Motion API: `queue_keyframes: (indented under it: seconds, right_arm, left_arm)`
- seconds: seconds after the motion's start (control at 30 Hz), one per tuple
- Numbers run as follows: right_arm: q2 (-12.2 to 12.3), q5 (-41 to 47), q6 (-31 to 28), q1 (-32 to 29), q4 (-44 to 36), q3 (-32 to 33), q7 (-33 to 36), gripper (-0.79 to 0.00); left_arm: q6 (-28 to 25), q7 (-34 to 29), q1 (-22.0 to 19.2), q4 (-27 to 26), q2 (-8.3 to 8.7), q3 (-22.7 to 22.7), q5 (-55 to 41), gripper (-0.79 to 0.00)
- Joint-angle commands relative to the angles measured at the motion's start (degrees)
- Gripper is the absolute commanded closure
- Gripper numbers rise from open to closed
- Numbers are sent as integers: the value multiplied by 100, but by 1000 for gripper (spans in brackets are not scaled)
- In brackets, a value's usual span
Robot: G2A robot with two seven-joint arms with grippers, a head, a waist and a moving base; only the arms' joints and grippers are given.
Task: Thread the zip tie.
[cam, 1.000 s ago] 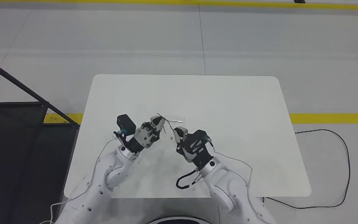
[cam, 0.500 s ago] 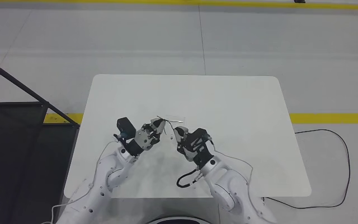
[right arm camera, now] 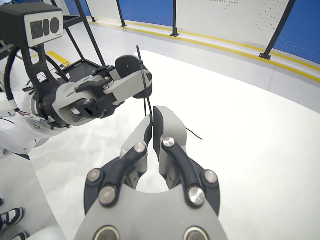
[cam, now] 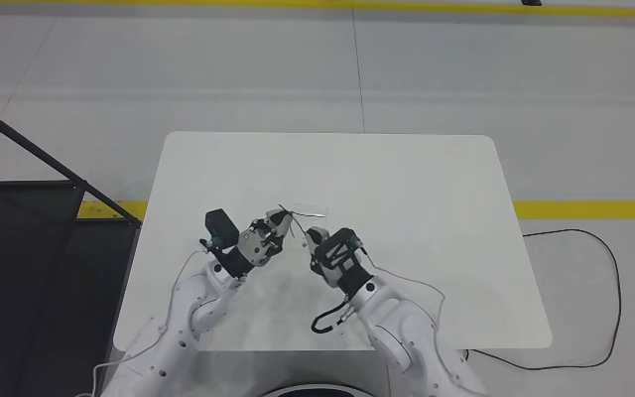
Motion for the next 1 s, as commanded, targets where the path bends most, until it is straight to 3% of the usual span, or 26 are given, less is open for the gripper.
queue_keyframes:
  seconds: [0.0, 0.2, 0.27, 0.3, 0.4, 0.53, 0.8, 0.97]
  right_arm:
    - [0, 81, -39, -31, -21, 36, -112, 0]
    - [4, 187, -154, -82, -45, 114, -200, -3]
    - [-1, 297, -165, -81, -39, 131, -134, -603]
    - [-4, 374, -166, -70, -37, 149, -85, -785]
    - [-9, 800, -311, -39, -27, 235, 91, -785]
    - [36, 1830, -997, -38, 18, 565, 492, -785]
    - [178, 4005, -2334, 256, 428, 1101, 2169, -785]
    - [219, 4614, -2611, 612, 784, 1119, 2751, -773]
  left_arm:
    - [-3, 0, -1, 4, -5, -1, 24, 0]
    - [-49, 3, 1, 8, -18, -13, 35, 0]
    - [-110, 21, 10, -5, -22, -24, -13, 0]
    - [-154, 28, 18, -8, -23, -34, -64, 0]
    - [-267, 64, 37, -30, -23, -86, -177, 0]
    - [-385, 139, 65, -43, -22, -155, -251, 0]
    - [-913, 147, 83, -42, -22, -173, -431, 0]
    - [-1321, -241, 68, -36, -15, -187, -828, 0]
